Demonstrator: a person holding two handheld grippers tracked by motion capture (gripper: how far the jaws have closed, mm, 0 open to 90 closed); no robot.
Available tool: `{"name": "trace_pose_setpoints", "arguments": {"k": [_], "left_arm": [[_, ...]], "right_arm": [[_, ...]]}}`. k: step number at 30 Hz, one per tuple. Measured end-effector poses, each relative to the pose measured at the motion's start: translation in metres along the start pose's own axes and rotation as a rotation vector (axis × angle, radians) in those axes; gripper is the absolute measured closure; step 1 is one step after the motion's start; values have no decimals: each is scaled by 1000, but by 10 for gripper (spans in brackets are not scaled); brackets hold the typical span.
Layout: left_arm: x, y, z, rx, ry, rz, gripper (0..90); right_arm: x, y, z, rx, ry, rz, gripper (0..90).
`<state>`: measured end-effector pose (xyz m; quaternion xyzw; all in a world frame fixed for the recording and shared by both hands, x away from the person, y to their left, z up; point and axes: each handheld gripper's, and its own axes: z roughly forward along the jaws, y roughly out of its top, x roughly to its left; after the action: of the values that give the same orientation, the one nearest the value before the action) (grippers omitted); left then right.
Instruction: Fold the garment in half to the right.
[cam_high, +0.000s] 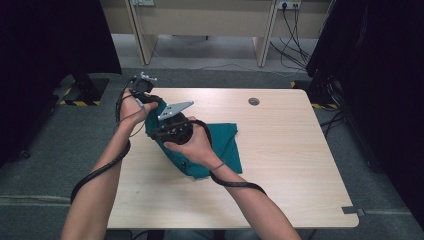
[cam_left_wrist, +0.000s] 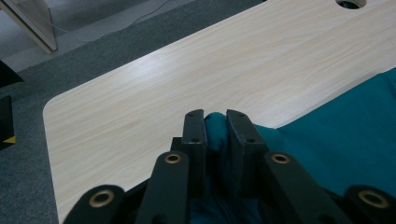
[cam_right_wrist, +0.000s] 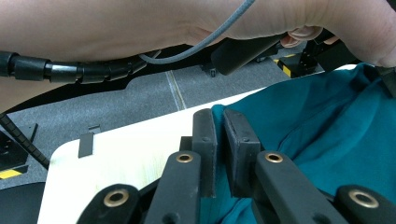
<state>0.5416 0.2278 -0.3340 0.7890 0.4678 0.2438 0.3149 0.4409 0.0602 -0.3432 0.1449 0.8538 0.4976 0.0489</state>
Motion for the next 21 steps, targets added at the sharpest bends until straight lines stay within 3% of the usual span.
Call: {"name": "trace_pose_setpoints", "arguments": {"k": [21], "left_arm": [[0, 0, -2, 1, 7, 3, 780]], "right_arm": [[1, 0, 1, -5, -1, 3, 844]]}}
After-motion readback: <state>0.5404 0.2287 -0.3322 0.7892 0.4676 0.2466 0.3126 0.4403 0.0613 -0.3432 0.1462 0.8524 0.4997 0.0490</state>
